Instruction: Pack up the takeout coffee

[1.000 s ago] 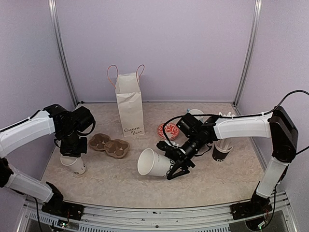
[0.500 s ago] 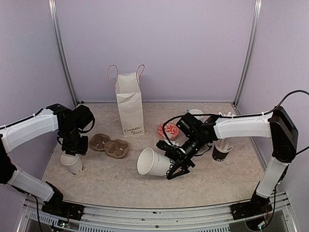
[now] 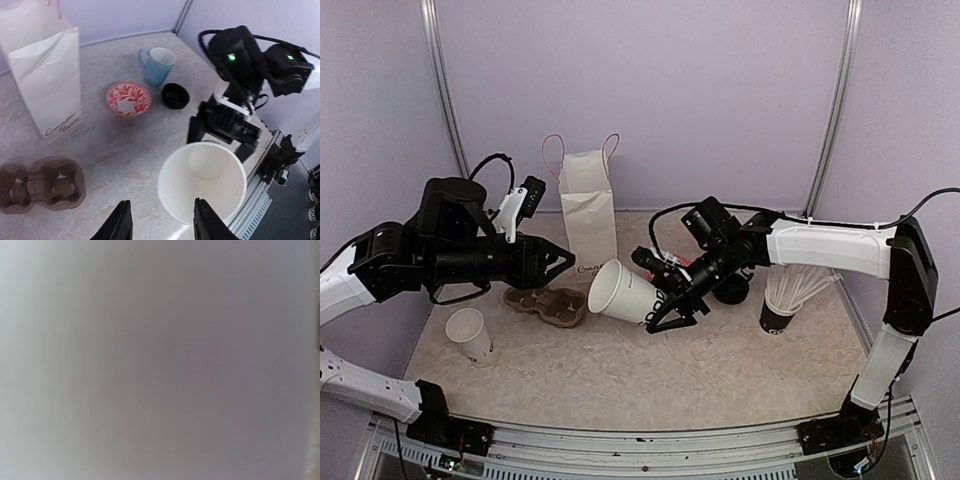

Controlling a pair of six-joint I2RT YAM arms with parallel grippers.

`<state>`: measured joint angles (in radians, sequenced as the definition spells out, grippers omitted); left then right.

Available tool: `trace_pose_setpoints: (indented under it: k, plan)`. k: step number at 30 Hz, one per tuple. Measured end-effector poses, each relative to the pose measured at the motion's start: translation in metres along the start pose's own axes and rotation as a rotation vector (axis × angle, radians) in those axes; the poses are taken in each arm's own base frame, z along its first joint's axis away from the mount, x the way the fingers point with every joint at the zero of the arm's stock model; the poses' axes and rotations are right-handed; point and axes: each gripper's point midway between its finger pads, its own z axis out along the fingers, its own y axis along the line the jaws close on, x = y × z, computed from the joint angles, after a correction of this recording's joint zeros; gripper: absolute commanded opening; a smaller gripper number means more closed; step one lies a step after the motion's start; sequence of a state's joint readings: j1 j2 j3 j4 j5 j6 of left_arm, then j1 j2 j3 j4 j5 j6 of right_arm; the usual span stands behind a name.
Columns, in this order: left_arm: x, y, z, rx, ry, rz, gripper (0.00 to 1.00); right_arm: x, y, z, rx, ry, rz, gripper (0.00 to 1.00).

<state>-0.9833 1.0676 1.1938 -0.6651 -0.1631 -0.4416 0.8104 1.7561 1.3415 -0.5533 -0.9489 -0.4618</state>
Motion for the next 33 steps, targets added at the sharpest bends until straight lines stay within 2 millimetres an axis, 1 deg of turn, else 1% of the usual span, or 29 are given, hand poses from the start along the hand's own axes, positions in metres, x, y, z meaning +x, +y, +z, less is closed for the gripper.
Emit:
trace_pose_setpoints:
  k: [2, 5, 10, 13, 15, 18, 20, 22, 26, 29, 30, 32, 33]
  plan:
    - [0.001, -0.021, -0.001, 0.099, -0.044, 0.024, 0.43, -0.006, -0.004, -0.003, 0.014, -0.008, 0.004, 0.58]
    - [0.006, -0.044, 0.004, 0.212, -0.070, 0.053, 0.43, -0.008, -0.007, -0.005, 0.027, -0.010, 0.018, 0.58]
    - [0.012, -0.073, 0.015, 0.325, -0.050, 0.092, 0.42, -0.004, -0.011, -0.003, 0.037, 0.001, 0.050, 0.58]
    - [0.022, -0.088, 0.029, 0.353, -0.004, 0.123, 0.40, -0.004, -0.012, -0.003, 0.040, 0.001, 0.058, 0.58]
    - [0.027, -0.093, 0.039, 0.351, 0.022, 0.137, 0.37, -0.003, -0.013, -0.003, 0.047, 0.005, 0.061, 0.59]
    - [0.026, -0.093, 0.048, 0.329, 0.033, 0.142, 0.34, 0.001, -0.015, -0.005, 0.055, 0.012, 0.076, 0.59]
    - [0.024, -0.093, 0.052, 0.318, 0.033, 0.144, 0.34, 0.003, -0.018, -0.007, 0.061, 0.013, 0.078, 0.59]
    - [0.024, -0.094, 0.054, 0.312, 0.038, 0.146, 0.37, 0.004, -0.018, -0.007, 0.061, 0.014, 0.081, 0.59]
    - [0.027, -0.096, 0.051, 0.308, 0.052, 0.158, 0.43, 0.007, -0.017, -0.006, 0.057, 0.016, 0.082, 0.59]
    - [0.025, -0.096, 0.047, 0.290, 0.042, 0.159, 0.45, 0.006, -0.018, -0.006, 0.060, 0.012, 0.076, 0.59]
    - [0.022, -0.094, 0.045, 0.279, 0.034, 0.154, 0.45, 0.006, -0.018, -0.006, 0.061, 0.012, 0.076, 0.59]
    - [0.019, -0.089, 0.041, 0.265, 0.025, 0.142, 0.49, 0.006, -0.018, -0.006, 0.062, 0.011, 0.076, 0.59]
    - [0.017, -0.087, 0.039, 0.260, 0.022, 0.137, 0.50, 0.006, -0.018, -0.006, 0.062, 0.011, 0.075, 0.59]
